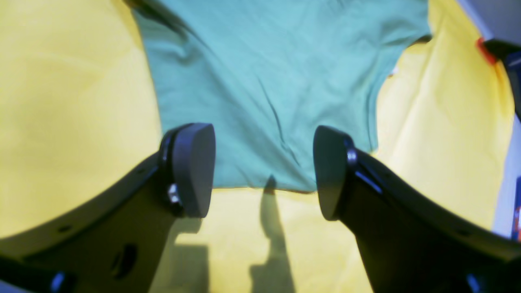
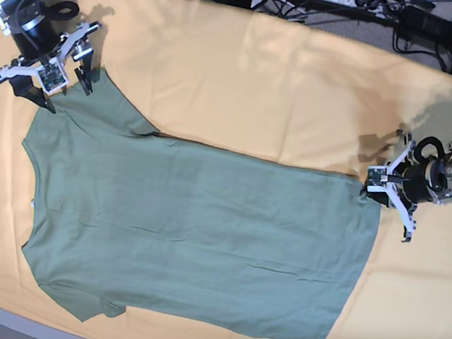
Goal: Fold the T-shirt properly
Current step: 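Lower both grippers and pinch the green shirt's edge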
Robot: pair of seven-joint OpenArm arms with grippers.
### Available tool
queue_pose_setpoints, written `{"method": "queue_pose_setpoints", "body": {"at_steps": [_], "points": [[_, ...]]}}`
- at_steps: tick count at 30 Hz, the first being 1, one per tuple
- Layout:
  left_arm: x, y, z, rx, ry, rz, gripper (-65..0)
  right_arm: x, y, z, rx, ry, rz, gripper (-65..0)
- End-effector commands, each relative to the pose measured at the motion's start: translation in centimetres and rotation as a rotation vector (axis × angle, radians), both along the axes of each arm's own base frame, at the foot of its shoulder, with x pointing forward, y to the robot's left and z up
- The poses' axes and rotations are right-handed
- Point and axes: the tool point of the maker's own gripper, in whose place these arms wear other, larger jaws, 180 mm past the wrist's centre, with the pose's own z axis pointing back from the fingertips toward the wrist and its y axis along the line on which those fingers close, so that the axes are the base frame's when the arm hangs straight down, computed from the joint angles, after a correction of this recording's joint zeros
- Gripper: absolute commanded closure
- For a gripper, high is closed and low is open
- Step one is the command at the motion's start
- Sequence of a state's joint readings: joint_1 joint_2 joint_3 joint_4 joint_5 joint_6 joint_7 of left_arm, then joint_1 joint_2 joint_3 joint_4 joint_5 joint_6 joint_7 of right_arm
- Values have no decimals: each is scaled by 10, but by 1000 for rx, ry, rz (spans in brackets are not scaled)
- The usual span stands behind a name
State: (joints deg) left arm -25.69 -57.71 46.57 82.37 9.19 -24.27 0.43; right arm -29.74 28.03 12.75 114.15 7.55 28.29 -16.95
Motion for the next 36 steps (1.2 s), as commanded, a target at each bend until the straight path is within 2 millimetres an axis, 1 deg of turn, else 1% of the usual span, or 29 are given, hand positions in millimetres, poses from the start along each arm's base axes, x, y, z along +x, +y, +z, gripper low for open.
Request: {"method": "queue_pose_setpoints", "body": {"at_steps": [1,4,7,12,16,19,22,24,26,27,28,29,30,32,33,36], "points": [[7,6,12,2,-30,5,0,9,-6,8,-3,-35,-5,-402],[7,6,12,2,-30,6,0,17,-16,-2,12,-5,-7,-402],[7,6,12,2,-30,5,0,20,-24,-14,37,51,14,-402],[7,6,12,2,-30,5,0,32,-43,-23,69,99,-20,-402],[7,6,12,2,-30,5,0,36,-44,-36,122,157,-19,-402],[7,6,12,2,-30,5,0,39,-39,-53,115,210,-5,-402],[7,6,12,2,-30,5,0,39,-32,-73,49,271,25,-401],[7,6,12,3,-30,6,0,42,-37,-82,-31,277,-1,-400],[7,7,12,5,-30,6,0,47,-43,-86,-106,272,-31,-395],[7,7,12,6,-30,7,0,46,-48,-88,-142,279,-46,-374],[7,9,13,8,-29,8,0,45,-53,-89,-165,293,-59,-336],[6,10,13,11,-26,7,0,43,-57,-92,-187,312,-70,-282],[6,10,12,12,-24,7,0,40,-62,-94,-213,331,-79,-210],[6,11,12,14,-23,7,0,35,-66,-98,-236,365,-88,-17],[6,11,13,14,-24,8,0,34,-66,-98,-238,373,-91,0],[6,11,13,13,-24,7,0,39,-59,-89,-228,343,-76,0]]}}
